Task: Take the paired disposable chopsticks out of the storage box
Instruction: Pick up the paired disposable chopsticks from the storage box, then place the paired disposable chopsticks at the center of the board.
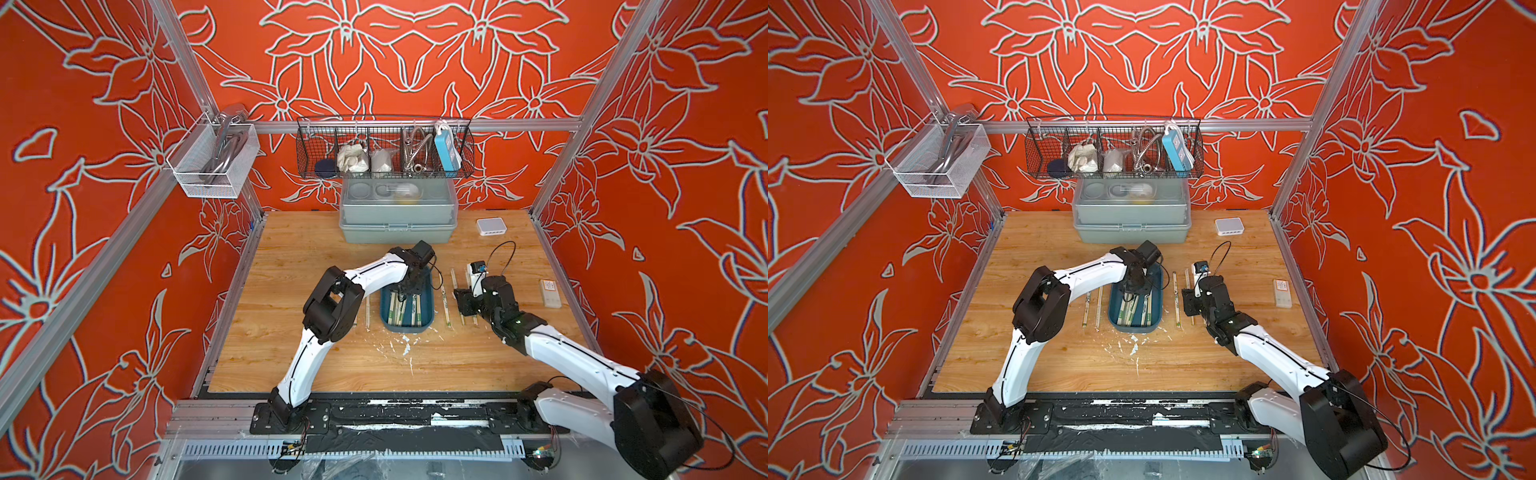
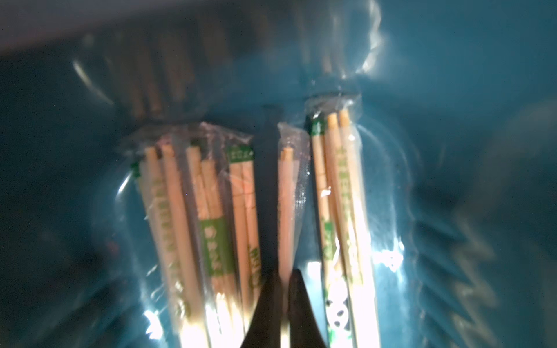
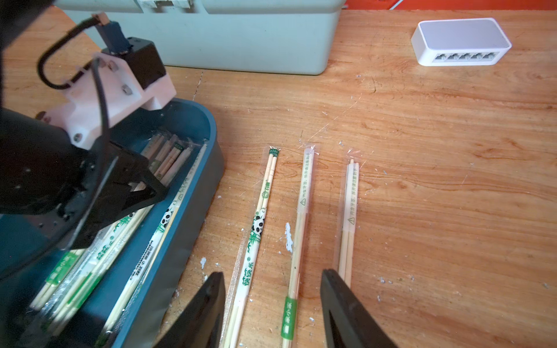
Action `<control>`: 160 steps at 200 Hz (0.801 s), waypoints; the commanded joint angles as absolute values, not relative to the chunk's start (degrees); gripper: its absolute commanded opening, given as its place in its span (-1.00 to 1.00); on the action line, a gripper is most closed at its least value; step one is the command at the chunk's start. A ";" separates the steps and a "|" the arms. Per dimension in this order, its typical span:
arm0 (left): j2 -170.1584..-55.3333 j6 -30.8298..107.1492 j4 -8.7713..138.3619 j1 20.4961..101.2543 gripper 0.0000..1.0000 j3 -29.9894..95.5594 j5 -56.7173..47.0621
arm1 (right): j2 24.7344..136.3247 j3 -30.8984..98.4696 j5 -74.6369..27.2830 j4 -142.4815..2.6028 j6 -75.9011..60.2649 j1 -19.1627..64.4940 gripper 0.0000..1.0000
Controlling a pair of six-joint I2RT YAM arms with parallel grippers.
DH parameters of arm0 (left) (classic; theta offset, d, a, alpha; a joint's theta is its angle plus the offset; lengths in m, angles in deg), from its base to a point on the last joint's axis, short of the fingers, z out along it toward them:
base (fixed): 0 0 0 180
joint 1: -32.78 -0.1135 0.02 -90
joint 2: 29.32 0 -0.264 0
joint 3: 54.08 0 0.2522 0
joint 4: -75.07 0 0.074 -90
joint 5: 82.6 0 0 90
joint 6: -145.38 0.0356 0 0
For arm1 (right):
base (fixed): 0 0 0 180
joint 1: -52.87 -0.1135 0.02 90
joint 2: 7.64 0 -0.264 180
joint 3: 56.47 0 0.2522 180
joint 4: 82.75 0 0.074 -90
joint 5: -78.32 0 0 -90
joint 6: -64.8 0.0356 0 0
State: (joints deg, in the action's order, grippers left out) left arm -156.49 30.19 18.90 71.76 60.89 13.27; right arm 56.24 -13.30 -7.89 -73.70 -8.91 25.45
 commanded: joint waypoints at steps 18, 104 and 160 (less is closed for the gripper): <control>-150.43 29.13 19.01 71.27 -0.97 59.47 12.35 | 56.25 -11.52 -6.23 -72.86 -8.54 25.00 0.18; -141.90 29.75 17.90 69.21 -0.97 56.99 11.09 | 53.71 -14.39 -10.09 -77.06 -9.96 24.93 0.60; -133.60 30.85 16.89 66.17 -0.96 50.97 11.20 | 51.45 -16.91 -15.76 -81.91 -10.80 24.72 0.67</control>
